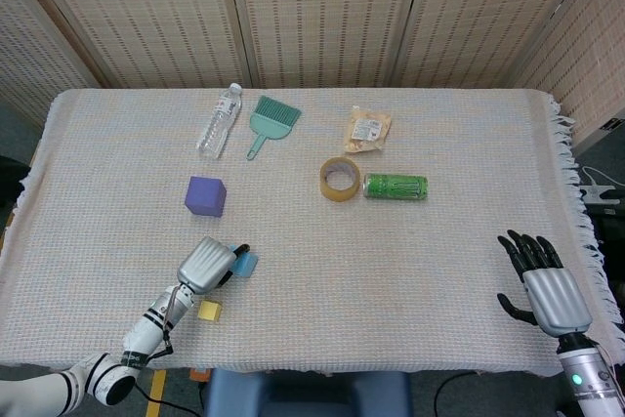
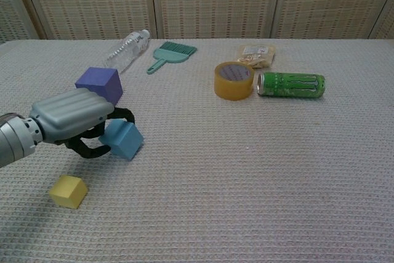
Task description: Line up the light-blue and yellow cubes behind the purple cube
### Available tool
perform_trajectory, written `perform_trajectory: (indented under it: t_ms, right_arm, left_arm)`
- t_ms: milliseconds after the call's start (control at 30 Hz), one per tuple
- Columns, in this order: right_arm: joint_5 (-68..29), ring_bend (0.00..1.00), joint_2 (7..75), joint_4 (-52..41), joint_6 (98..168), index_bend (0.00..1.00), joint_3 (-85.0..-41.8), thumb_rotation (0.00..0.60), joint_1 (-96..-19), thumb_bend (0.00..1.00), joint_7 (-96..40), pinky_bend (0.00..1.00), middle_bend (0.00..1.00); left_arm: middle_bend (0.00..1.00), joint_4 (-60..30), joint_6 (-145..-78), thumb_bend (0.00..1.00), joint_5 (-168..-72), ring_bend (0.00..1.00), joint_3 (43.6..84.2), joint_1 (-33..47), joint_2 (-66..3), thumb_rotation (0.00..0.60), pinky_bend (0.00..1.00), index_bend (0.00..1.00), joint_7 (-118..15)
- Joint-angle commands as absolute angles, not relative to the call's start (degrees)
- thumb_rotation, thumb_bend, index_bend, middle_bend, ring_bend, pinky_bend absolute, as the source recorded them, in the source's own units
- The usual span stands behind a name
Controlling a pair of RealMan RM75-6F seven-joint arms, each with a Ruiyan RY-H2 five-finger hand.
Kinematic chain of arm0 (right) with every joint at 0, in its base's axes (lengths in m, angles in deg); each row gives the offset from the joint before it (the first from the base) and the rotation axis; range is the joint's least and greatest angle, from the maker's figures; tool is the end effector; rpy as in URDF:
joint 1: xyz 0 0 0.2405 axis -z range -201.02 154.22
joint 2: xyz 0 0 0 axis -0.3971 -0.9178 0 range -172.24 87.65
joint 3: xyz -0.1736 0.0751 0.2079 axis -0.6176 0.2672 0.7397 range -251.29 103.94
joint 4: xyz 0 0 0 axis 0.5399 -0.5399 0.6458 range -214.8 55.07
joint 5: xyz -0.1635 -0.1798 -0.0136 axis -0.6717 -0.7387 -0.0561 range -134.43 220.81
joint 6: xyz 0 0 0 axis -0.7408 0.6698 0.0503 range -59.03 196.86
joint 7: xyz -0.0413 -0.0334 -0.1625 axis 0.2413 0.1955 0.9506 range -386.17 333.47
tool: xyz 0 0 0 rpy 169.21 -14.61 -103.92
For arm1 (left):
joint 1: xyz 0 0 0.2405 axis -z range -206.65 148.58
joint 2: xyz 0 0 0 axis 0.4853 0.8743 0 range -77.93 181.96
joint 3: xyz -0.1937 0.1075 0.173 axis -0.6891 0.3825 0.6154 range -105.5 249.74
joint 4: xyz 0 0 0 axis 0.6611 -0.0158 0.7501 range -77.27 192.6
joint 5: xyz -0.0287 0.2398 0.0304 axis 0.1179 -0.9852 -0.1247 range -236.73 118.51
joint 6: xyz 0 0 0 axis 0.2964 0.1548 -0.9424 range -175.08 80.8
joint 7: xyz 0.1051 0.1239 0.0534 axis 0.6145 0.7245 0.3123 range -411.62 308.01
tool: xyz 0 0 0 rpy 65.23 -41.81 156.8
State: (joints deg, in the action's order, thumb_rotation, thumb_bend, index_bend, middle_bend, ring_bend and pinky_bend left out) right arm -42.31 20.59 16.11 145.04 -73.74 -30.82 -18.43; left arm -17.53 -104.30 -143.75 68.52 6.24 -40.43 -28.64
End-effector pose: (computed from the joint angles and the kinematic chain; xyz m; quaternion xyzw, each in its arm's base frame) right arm -0.3407 -0.2109 0.1079 0.6618 -0.4008 0.3105 0.5523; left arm -0.2049 0.3446 -0.0874 -0.8236 -0.2268 -0.3200 0.4098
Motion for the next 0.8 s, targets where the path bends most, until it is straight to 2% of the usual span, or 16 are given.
perform_trajectory:
  t_ms: [33, 200, 367, 567, 800]
  right_arm:
    - [-42.3, 0.0, 20.6, 16.1, 144.9, 0.0, -73.8, 0.524, -30.9, 0.07, -18.3, 0.0, 0.0]
    - [-42.1, 0.0, 20.4, 16.4, 144.7, 0.0, -74.0, 0.526, -30.8, 0.07, -18.1, 0.0, 0.0]
    - [-42.1, 0.0, 20.2, 16.7, 144.4, 0.0, -74.2, 0.524, -30.9, 0.07, -18.0, 0.0, 0.0]
    - [-42.3, 0.0, 20.2, 16.8, 144.2, 0.0, -74.4, 0.524, -31.0, 0.07, -18.0, 0.0, 0.0]
    - [-42.5, 0.0, 20.3, 16.9, 144.2, 0.0, -74.5, 0.525, -31.0, 0.07, -17.7, 0.0, 0.0]
  left_arm:
    - [1.0, -17.2, -104.9, 0.4, -144.1, 1.0, 68.8, 6.2, -40.6, 0.6, 1.0, 0.48, -29.1]
    - [1.0, -17.1, -107.7, 0.41, -144.8, 1.0, 68.8, 5.5, -40.3, 0.6, 1.0, 0.57, -29.7]
    - [1.0, -16.9, -109.5, 0.41, -143.1, 1.0, 67.1, 5.0, -38.5, 0.6, 1.0, 0.57, -28.5]
    - [1.0, -15.7, -107.3, 0.4, -139.0, 1.0, 65.4, 5.8, -36.8, 0.6, 1.0, 0.57, -26.2]
    - [1.0, -14.2, -105.5, 0.41, -137.1, 1.0, 65.1, 6.7, -37.2, 0.6, 1.0, 0.55, -26.5]
